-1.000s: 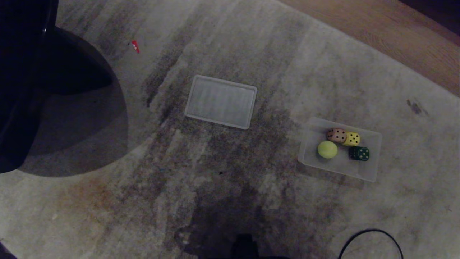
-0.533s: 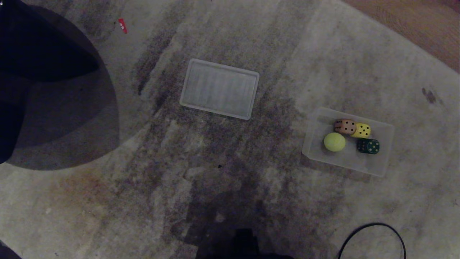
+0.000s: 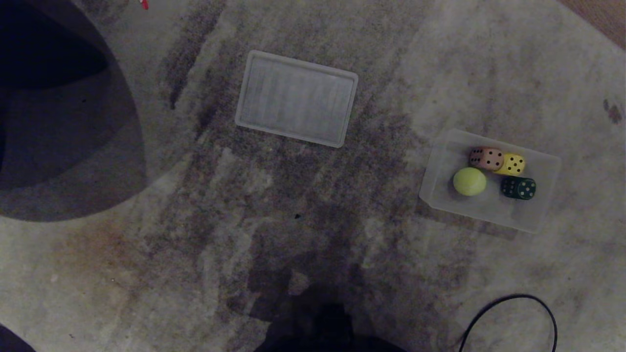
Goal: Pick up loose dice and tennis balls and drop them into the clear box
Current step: Put the ball in the box
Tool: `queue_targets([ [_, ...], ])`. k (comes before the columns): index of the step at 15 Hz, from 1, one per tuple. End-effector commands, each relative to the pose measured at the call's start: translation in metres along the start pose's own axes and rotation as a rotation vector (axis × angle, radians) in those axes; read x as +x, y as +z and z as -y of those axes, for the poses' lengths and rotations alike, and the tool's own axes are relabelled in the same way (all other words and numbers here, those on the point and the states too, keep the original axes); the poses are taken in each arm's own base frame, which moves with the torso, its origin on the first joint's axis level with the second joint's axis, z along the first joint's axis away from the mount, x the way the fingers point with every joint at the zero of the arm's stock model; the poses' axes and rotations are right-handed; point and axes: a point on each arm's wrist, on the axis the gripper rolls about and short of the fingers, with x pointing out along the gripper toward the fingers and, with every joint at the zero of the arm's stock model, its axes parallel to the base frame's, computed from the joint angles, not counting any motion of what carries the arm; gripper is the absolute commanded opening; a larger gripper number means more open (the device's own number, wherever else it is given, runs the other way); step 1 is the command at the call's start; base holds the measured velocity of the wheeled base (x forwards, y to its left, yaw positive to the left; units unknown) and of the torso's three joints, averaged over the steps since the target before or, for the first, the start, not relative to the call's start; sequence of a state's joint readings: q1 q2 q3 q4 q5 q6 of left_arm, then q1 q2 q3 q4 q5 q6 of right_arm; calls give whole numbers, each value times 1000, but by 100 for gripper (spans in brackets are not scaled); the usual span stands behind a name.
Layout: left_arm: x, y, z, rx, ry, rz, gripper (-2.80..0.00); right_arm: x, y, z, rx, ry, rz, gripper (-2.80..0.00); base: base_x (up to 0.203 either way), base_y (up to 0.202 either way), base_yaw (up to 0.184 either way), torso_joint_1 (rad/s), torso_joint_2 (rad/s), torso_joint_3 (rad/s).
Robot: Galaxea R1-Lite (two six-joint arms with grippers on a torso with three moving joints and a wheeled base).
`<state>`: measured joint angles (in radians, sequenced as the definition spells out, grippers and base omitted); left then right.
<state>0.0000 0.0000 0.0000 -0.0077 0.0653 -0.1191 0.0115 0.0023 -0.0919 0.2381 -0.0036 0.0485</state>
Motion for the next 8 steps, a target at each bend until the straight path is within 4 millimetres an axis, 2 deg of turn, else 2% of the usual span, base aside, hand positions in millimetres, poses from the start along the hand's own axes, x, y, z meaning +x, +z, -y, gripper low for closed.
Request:
queue_targets([
  [1, 0, 0, 0, 0, 1, -3, -280, 0, 0, 0, 0, 1, 0, -280, 0, 0, 0, 4, -1, -192],
  [8, 0, -1, 0, 1, 1, -4, -280, 0, 0, 0, -1, 1, 0, -280, 0, 0, 0, 4, 1, -187],
])
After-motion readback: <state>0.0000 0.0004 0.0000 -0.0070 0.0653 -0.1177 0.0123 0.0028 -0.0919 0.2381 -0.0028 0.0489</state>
